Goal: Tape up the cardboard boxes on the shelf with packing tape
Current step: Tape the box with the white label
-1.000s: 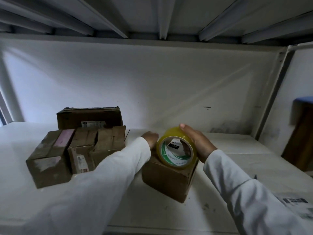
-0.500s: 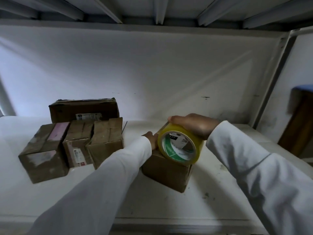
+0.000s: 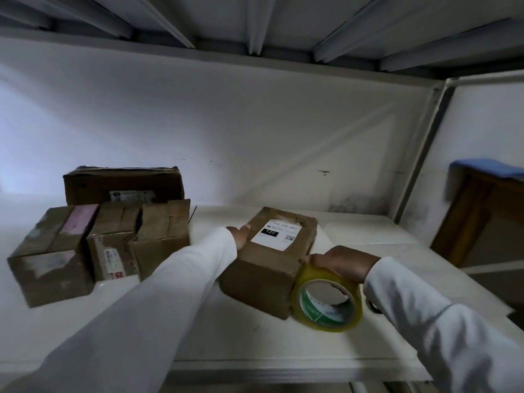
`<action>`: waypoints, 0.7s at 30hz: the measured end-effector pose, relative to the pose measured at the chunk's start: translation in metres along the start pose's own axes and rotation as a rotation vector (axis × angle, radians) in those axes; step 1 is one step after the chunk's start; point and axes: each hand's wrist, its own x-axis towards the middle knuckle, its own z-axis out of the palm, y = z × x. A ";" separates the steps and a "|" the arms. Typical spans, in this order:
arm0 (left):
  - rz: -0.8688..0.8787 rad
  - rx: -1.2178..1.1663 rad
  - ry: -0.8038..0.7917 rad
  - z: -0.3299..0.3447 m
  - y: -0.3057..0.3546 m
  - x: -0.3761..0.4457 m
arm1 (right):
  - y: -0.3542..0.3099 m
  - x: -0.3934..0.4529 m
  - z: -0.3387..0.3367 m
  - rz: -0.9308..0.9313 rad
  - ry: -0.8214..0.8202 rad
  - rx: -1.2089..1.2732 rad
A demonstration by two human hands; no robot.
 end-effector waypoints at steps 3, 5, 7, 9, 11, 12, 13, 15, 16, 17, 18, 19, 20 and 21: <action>-0.033 -0.039 -0.041 -0.007 -0.013 -0.005 | -0.016 -0.018 -0.022 -0.217 -0.064 0.241; -0.037 -0.063 -0.102 0.000 -0.024 -0.008 | -0.032 -0.030 -0.036 -0.363 -0.148 0.549; 0.007 -0.239 -0.114 0.018 -0.028 -0.011 | -0.052 -0.032 -0.035 -0.490 -0.204 0.693; 0.018 -0.704 -0.060 0.031 -0.024 -0.014 | -0.071 -0.023 -0.020 -0.520 -0.142 0.663; 0.007 -1.000 0.027 0.031 -0.022 -0.013 | -0.087 -0.013 -0.003 -0.484 -0.025 0.660; 0.031 -1.000 0.069 0.025 -0.023 -0.014 | -0.093 -0.008 0.003 -0.468 0.042 0.669; 0.047 -0.983 0.127 0.017 -0.024 -0.021 | -0.097 -0.002 0.007 -0.459 0.102 0.676; 0.069 -0.953 0.276 0.002 -0.027 -0.037 | -0.104 0.010 0.016 -0.442 0.185 0.718; 0.125 -0.958 0.304 -0.003 -0.030 -0.048 | -0.107 0.017 0.020 -0.430 0.214 0.751; 0.194 -0.966 0.302 -0.005 -0.032 -0.058 | -0.110 0.024 0.024 -0.420 0.248 0.772; 0.272 -0.954 0.283 -0.002 -0.037 -0.064 | -0.114 0.030 0.028 -0.412 0.286 0.787; 0.357 -0.915 0.241 0.002 -0.041 -0.071 | -0.116 0.035 0.030 -0.405 0.327 0.795; 0.440 -0.850 0.171 0.009 -0.045 -0.074 | -0.119 0.040 0.032 -0.395 0.366 0.801; 0.479 -0.762 0.095 0.015 -0.047 -0.077 | -0.122 0.042 0.034 -0.387 0.392 0.801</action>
